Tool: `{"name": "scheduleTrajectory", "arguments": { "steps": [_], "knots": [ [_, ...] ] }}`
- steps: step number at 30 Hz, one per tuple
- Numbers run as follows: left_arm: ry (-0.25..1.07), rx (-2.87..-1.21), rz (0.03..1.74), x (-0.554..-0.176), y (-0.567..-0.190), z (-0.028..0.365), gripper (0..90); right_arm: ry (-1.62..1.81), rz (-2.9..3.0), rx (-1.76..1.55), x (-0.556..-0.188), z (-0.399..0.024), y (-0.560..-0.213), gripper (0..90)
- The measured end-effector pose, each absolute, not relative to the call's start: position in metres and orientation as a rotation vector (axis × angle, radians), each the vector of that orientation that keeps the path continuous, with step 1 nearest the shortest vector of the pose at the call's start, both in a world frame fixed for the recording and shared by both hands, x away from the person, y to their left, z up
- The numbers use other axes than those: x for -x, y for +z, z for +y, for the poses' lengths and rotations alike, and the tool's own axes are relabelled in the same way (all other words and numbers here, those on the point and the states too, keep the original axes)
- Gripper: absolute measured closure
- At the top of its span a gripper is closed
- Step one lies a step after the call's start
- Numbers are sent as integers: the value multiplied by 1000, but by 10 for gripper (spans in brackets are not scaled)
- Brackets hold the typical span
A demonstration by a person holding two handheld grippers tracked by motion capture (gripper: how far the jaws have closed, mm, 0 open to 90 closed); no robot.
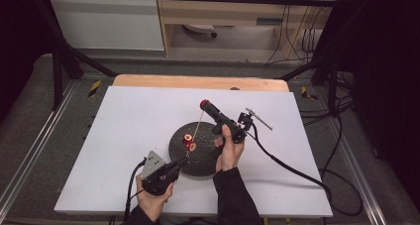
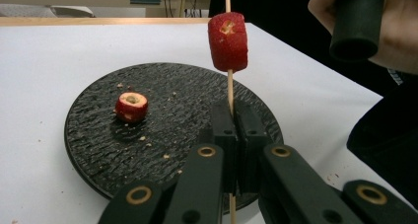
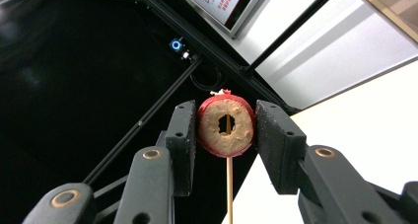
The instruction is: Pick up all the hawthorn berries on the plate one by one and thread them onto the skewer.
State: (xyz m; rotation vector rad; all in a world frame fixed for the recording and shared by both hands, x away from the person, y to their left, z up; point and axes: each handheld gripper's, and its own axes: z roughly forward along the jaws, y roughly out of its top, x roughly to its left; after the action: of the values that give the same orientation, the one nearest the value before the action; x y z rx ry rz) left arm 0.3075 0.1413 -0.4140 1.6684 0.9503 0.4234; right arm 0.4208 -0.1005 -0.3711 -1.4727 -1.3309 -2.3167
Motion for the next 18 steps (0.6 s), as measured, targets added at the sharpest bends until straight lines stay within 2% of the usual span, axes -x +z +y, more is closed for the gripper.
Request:
{"name": "scheduleTrajectory", "arguments": {
  "steps": [18],
  "knots": [
    [403, -1681, 966, -331, -403, 140, 885, -2251, -1449, 1450, -411, -90, -386, 617]
  ]
}}
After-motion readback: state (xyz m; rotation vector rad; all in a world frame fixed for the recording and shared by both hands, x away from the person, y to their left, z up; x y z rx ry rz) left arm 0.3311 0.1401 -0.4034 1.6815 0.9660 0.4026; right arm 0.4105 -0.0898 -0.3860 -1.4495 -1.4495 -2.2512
